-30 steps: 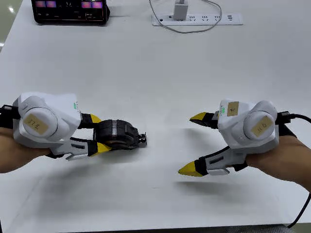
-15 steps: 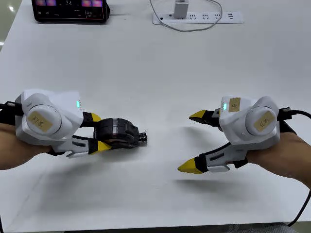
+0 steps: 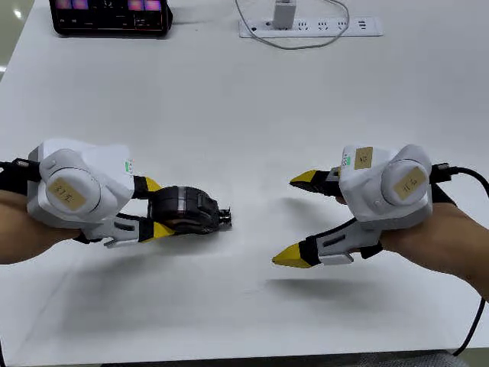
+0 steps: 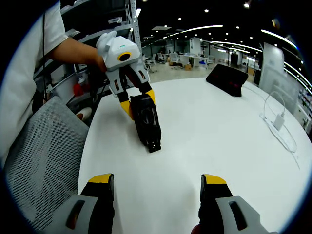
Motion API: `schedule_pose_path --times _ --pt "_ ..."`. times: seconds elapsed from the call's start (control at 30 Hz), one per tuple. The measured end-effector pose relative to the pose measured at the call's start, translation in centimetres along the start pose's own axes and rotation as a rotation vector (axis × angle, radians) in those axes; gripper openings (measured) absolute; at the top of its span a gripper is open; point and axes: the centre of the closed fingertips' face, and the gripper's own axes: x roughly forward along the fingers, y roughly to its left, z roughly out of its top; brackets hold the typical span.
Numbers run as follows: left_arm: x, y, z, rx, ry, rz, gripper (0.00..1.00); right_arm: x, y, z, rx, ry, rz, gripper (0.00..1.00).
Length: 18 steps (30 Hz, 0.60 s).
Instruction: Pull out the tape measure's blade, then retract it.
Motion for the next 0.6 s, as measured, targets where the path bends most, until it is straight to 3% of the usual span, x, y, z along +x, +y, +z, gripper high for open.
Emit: schedule_pose_path --times 0.4,0.6 --pt "0.3 0.0 -0.1 0.011 0.011 -0.013 0.24 0.5 0.1 0.3 -0.001 -0.013 0.020 0.69" --pt "0.3 0.0 -0.1 0.007 0.010 -0.013 0.24 1.2 -0.1 0.7 -0.013 -0.022 0.031 0.63"
